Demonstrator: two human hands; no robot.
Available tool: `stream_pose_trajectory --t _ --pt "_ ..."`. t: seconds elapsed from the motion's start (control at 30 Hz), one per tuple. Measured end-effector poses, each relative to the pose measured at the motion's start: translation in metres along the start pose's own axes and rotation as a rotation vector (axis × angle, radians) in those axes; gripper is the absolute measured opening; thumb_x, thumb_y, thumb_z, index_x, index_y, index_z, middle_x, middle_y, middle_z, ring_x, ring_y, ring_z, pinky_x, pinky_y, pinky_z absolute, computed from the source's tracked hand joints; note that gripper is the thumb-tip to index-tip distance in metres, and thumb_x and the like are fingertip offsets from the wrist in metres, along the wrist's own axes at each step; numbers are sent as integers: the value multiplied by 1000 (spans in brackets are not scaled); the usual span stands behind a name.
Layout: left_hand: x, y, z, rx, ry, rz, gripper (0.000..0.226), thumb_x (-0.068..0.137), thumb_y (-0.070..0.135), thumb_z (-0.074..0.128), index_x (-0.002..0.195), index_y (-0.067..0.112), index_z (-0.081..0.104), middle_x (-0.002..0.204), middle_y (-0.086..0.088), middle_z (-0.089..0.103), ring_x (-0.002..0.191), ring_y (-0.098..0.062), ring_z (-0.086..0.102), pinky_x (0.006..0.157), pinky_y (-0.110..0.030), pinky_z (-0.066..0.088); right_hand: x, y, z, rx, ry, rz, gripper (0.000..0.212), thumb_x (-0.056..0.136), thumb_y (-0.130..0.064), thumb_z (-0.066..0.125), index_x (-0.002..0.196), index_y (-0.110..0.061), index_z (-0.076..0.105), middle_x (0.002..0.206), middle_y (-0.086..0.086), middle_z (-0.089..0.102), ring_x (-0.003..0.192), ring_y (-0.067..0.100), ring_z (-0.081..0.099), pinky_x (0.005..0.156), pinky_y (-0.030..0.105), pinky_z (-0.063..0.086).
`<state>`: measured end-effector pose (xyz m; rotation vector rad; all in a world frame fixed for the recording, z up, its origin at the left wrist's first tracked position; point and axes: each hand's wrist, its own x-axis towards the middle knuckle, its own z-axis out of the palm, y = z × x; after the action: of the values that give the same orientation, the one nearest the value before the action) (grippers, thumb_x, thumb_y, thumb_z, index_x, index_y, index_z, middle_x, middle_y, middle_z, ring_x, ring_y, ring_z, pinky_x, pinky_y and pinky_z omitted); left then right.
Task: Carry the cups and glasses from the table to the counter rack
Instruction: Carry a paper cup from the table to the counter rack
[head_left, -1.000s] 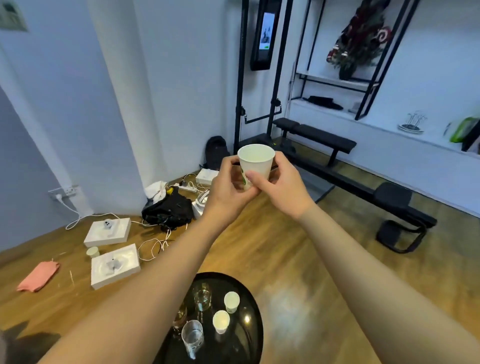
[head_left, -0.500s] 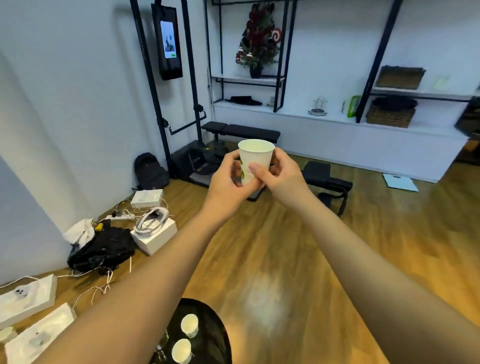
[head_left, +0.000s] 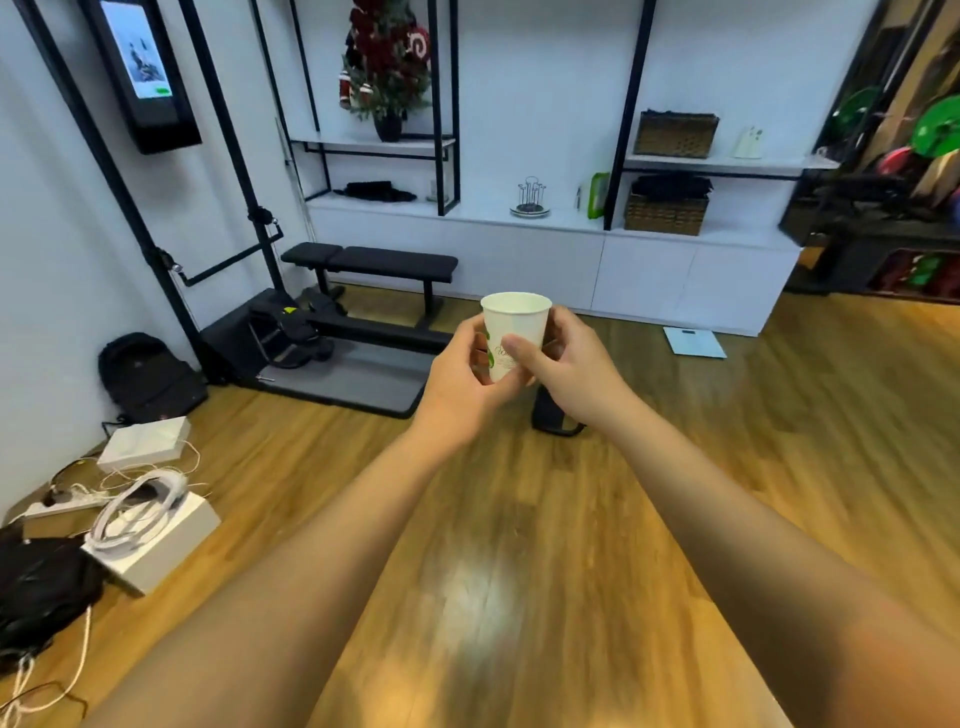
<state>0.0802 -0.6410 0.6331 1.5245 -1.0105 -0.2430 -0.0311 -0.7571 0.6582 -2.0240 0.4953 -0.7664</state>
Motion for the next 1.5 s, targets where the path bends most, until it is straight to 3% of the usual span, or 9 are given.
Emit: stream_pose_trajectory --t 0.3,0.43,0.63,0.7,0.9,1.03,1.17,1.3,1.5 --pt "140 -40 136 -3 -65 -29 72 75 52 77 138 26 56 118 13 69 103 -2 66 78 -17 55 110 115 -103 9 53 36 69 85 -57 71 141 -23 49 134 -7 62 121 14 60 99 45 54" --pt "225 -77 197 39 -96 -18 63 83 33 82 139 25 54 128 8 65 114 -9 63 94 -29 57 180 179 -138 -9 93 49 70 83 -63 69 139 -31 45 134 -14 59 121 7 57 98 34 54" --pt "365 -123 272 33 -113 -31 69 85 31 83 145 25 50 136 5 63 121 -14 61 101 -37 56 310 259 -194 -11 101 65 63 81 -64 69 133 -36 46 120 -27 59 110 -5 58 82 15 51" --pt "420 -136 298 10 -114 -46 71 84 29 83 146 25 49 137 4 63 122 -14 61 102 -40 56 360 282 -216 -15 100 74 61 82 -64 69 132 -39 46 116 -33 56 108 -9 57 83 15 50" --pt "553 -168 367 -60 -111 -55 76 69 44 83 132 49 40 130 12 61 115 -7 62 95 -32 58 481 351 -276 5 99 77 64 85 -57 70 138 -31 46 125 -18 59 114 1 58 92 25 53" --pt "636 -200 417 -100 -68 -39 70 65 47 80 123 50 42 121 8 67 108 -11 67 89 -38 61 561 404 -316 -26 77 51 54 88 -48 71 133 -29 50 117 -21 62 98 -5 62 80 22 55" --pt "724 -226 471 -114 -5 -12 65 67 44 82 117 55 42 117 9 68 102 -9 69 86 -35 62 650 458 -360 -53 54 5 54 89 -45 71 134 -24 52 116 -14 63 93 -8 61 74 18 53" --pt "810 -246 526 -116 51 -18 62 67 42 81 114 49 43 116 2 68 103 -13 70 85 -32 60 737 508 -402 -41 13 7 54 88 -44 72 134 -23 52 117 -10 65 92 -2 63 77 23 55" --pt "931 -279 594 -99 128 -59 58 80 23 85 121 27 43 116 3 64 100 2 65 80 -17 55 865 574 -455 -36 -65 9 61 83 -53 72 132 -24 53 114 -10 67 92 6 67 81 35 60"
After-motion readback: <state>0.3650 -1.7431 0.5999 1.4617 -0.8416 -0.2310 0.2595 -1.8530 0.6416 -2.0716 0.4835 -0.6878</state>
